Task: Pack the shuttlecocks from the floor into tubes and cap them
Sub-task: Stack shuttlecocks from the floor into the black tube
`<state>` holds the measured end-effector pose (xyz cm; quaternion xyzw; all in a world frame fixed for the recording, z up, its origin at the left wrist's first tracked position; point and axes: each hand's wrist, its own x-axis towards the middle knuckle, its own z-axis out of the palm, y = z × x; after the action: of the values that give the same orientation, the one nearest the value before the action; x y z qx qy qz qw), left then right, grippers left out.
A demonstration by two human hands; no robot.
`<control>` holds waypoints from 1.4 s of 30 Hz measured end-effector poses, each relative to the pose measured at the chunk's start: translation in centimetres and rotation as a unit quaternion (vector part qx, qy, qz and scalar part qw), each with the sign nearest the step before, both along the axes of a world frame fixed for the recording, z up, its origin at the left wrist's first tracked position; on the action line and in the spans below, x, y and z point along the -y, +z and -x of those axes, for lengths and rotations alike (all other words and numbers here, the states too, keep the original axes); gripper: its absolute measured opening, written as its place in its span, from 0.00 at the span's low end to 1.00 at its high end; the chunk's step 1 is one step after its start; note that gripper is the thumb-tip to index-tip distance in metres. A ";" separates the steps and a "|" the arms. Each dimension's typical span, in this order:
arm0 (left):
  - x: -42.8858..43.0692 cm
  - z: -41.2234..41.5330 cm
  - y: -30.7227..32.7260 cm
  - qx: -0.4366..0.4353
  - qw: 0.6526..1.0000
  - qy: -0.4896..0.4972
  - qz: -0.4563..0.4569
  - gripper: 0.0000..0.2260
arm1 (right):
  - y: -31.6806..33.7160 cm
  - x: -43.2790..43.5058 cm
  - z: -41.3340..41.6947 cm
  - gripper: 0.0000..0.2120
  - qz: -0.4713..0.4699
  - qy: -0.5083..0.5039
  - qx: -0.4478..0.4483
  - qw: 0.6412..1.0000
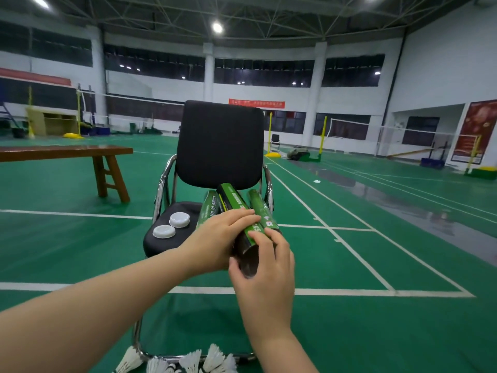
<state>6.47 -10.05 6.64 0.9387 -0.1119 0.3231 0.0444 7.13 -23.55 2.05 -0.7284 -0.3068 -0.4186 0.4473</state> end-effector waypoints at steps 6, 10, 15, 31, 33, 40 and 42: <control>1.3 4.7 3.3 0.032 0.998 0.032 -0.044 0.30 | 2.9 1.2 4.3 0.26 -0.006 0.019 0.002 1.000; 2.0 7.1 5.0 0.039 0.997 0.040 -0.057 0.31 | 4.4 1.8 6.6 0.24 -0.020 0.038 0.000 0.999; 2.5 9.3 6.6 0.038 0.995 0.064 -0.069 0.32 | 5.8 2.0 8.0 0.21 -0.026 0.066 0.000 0.997; 0.5 11.6 2.3 -0.090 0.984 0.139 -0.060 0.35 | 1.9 0.6 5.5 0.21 0.011 0.273 -0.137 0.952; -0.5 12.2 0.3 -0.109 0.982 0.143 -0.050 0.34 | 0.2 -0.1 5.4 0.21 0.020 0.297 -0.159 0.941; -4.4 12.4 -7.5 -0.179 0.967 0.181 -0.023 0.32 | -6.0 -3.6 4.6 0.21 0.065 0.344 -0.275 0.895; -5.3 12.2 -9.5 -0.198 0.962 0.190 -0.006 0.32 | -7.8 -4.7 4.3 0.21 0.085 0.345 -0.301 0.885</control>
<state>-5.72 -4.71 -2.89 0.9881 0.0778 0.1324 -0.0022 2.86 -18.83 -5.75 -0.7027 -0.4234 0.0292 0.5711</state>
